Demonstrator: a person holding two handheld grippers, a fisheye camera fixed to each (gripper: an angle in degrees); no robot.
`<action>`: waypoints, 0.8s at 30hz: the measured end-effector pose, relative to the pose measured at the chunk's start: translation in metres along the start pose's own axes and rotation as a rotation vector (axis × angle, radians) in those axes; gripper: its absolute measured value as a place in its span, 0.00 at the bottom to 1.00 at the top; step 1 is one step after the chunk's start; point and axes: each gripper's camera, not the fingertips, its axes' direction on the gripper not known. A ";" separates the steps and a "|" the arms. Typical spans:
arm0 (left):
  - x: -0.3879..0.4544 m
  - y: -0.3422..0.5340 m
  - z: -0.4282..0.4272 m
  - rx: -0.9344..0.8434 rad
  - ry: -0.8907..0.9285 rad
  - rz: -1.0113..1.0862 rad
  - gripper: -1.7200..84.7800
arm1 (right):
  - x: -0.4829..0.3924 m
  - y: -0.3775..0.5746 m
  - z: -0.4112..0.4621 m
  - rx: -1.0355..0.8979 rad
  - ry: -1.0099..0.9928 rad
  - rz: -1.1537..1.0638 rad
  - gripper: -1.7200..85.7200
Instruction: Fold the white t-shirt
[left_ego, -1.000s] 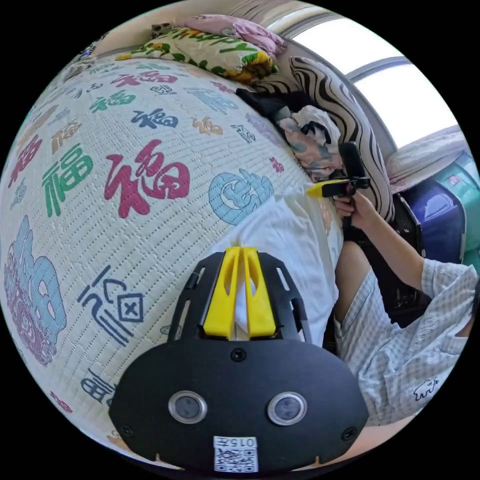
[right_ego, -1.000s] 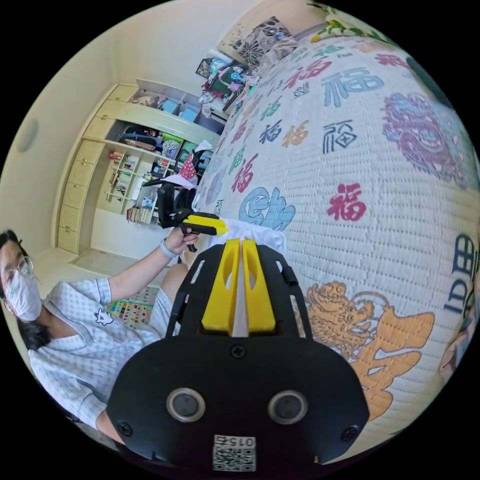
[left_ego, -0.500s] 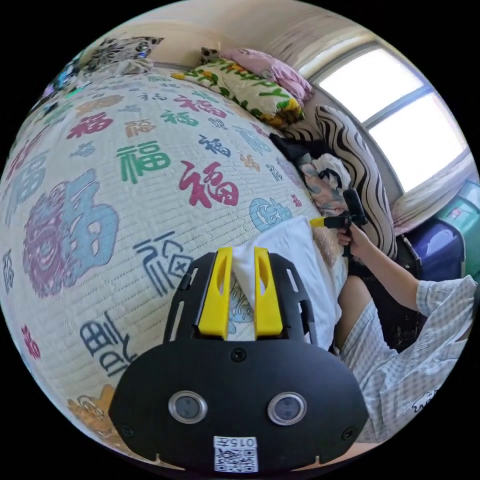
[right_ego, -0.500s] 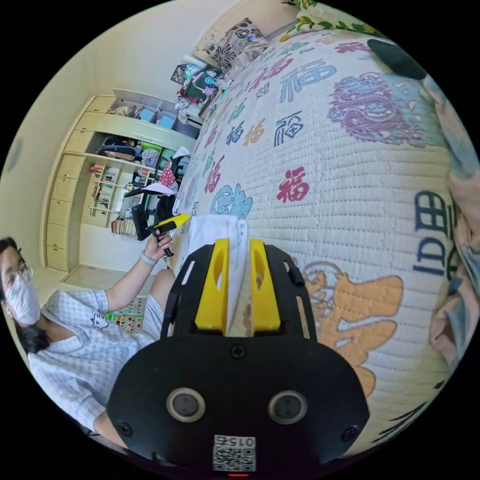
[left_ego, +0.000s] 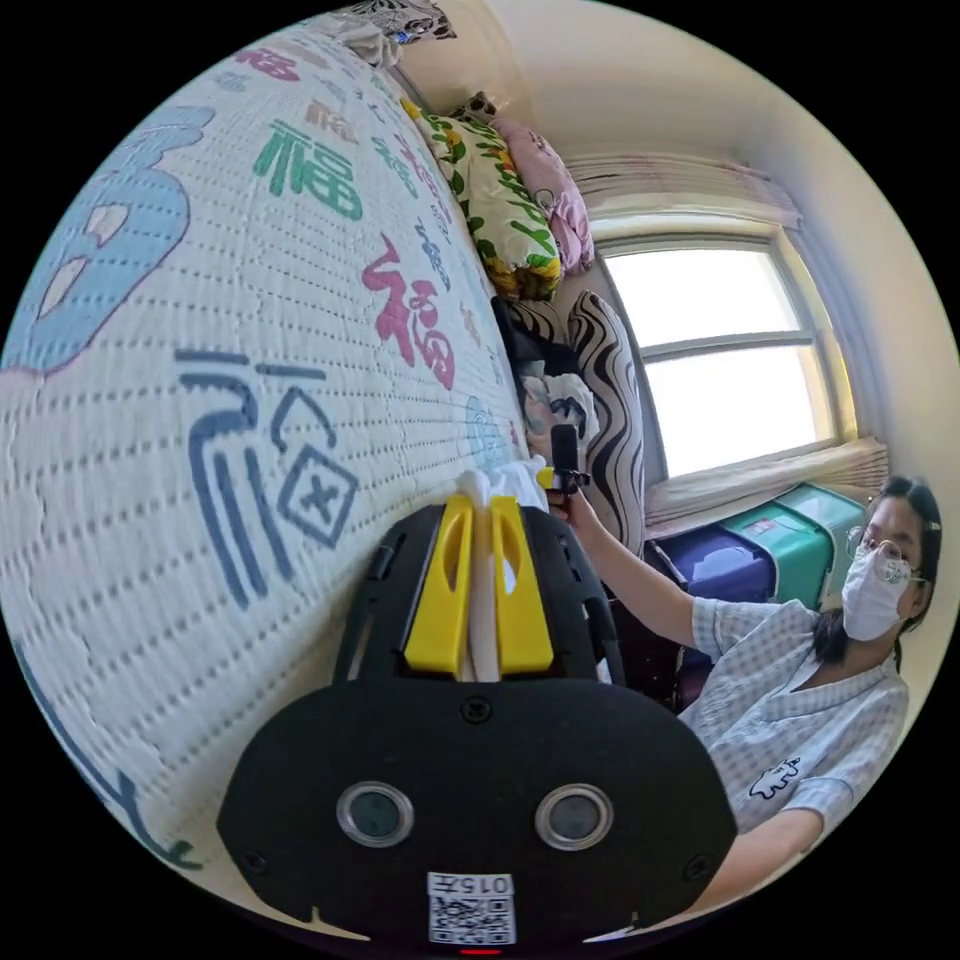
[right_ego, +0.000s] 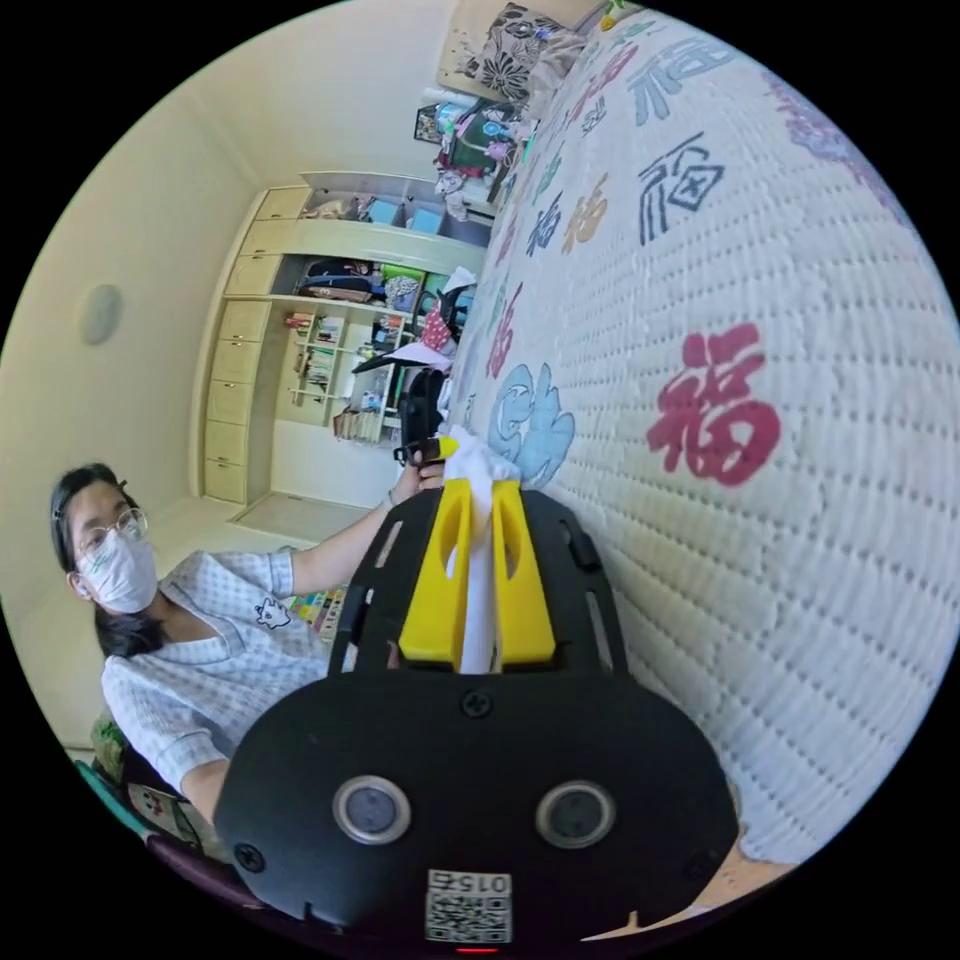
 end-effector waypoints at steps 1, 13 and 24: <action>0.001 -0.002 -0.001 0.000 -0.005 0.010 0.04 | -0.001 -0.004 0.003 -0.004 0.009 -0.003 0.06; 0.075 -0.012 -0.039 -0.018 -0.102 0.271 0.02 | -0.048 -0.016 -0.003 0.025 0.212 -0.168 0.03; 0.178 0.150 -0.039 -0.215 -0.197 0.578 0.02 | -0.119 0.098 0.075 -0.262 0.395 -0.404 0.03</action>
